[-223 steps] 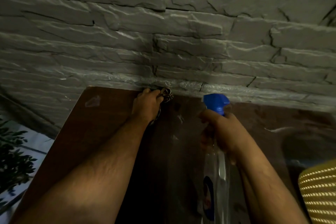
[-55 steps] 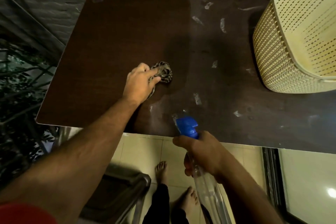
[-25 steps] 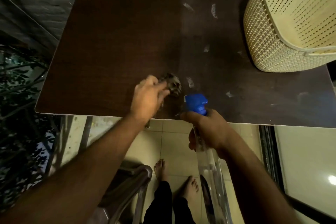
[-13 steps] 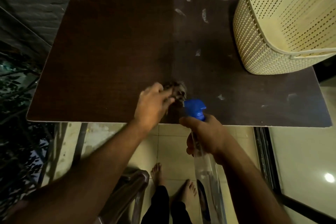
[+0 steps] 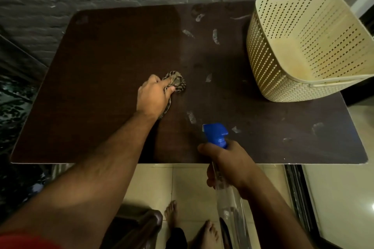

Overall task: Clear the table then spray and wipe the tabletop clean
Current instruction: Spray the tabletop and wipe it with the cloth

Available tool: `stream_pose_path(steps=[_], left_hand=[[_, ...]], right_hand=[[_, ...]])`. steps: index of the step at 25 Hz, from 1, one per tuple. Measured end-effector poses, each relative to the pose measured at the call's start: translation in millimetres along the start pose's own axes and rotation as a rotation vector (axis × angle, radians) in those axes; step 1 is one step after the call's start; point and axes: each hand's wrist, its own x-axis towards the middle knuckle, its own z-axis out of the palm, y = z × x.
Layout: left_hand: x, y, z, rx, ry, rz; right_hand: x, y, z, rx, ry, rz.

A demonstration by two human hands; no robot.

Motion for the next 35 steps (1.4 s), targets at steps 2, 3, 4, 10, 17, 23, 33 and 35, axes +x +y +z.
stream_pose_path(steps=[2, 3, 4, 10, 17, 23, 33, 35], left_hand=[[12, -2, 2, 0.008, 0.011, -0.011], [17, -3, 2, 0.012, 0.014, -0.014], [22, -3, 3, 0.017, 0.017, -0.014], [69, -9, 12, 0.018, 0.038, -0.041], [185, -25, 28, 0.028, 0.035, -0.044], [297, -31, 44, 0.026, 0.006, -0.031], [358, -33, 53, -0.001, -0.028, 0.034], [357, -34, 53, -0.031, -0.036, 0.041]], right_hand=[[10, -10, 0, -0.004, 0.002, -0.026], [14, -16, 1, -0.010, 0.008, -0.041], [21, -23, 1, -0.017, 0.017, -0.053], [64, -82, 2, -0.013, -0.010, 0.001], [137, -153, -9, 0.009, 0.018, 0.048], [196, -221, -13, 0.059, 0.094, 0.053], [250, -296, -27, 0.056, 0.183, -0.003], [254, -305, -29, 0.039, 0.193, -0.034]])
